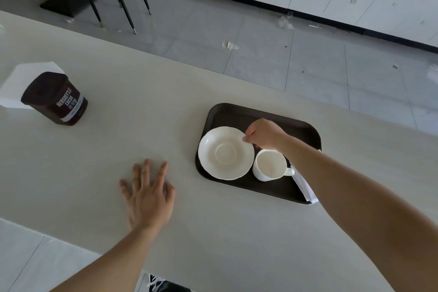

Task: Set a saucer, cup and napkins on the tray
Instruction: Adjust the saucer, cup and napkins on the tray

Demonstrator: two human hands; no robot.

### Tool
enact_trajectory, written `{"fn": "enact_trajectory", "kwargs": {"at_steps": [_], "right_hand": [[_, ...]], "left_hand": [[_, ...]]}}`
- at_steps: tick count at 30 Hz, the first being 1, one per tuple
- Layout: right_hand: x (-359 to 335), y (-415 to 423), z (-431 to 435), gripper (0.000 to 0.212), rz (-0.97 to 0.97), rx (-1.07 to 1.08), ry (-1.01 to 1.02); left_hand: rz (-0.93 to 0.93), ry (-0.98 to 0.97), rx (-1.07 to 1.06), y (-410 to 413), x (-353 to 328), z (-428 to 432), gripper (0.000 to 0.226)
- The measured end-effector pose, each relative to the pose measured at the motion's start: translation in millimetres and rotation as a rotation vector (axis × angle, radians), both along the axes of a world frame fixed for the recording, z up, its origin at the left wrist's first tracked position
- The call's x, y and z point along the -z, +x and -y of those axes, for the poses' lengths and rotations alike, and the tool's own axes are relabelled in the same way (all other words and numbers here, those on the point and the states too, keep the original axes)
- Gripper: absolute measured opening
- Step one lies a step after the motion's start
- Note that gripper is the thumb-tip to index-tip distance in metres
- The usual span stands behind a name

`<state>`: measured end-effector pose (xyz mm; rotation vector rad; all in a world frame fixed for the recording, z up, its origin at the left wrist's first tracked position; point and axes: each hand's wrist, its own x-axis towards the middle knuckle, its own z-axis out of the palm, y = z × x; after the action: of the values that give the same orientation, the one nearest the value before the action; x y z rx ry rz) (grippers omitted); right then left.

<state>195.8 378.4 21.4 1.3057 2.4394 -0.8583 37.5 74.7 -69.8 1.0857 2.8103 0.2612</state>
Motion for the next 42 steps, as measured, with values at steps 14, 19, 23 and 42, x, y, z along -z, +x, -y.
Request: {"fn": "enact_trajectory", "kwargs": {"at_steps": [14, 19, 23, 42], "right_hand": [[14.5, -6.2, -7.7, 0.007, -0.055, 0.124, -0.101], [15.3, -8.1, -13.4, 0.008, -0.087, 0.170, -0.100], [15.7, -6.1, -17.5, 0.009, -0.125, 0.253, -0.111], [20.2, -3.2, -26.0, 0.008, -0.298, 0.655, -0.227]], "left_hand": [[-0.003, 0.002, -0.005, 0.0, -0.3, -0.2, 0.058], [-0.018, -0.005, 0.000, -0.1, 1.1, -0.4, 0.058], [-0.016, -0.015, 0.002, -0.9, 1.0, -0.1, 0.058], [-0.002, -0.029, 0.015, -1.2, -3.0, -0.4, 0.058]]}}
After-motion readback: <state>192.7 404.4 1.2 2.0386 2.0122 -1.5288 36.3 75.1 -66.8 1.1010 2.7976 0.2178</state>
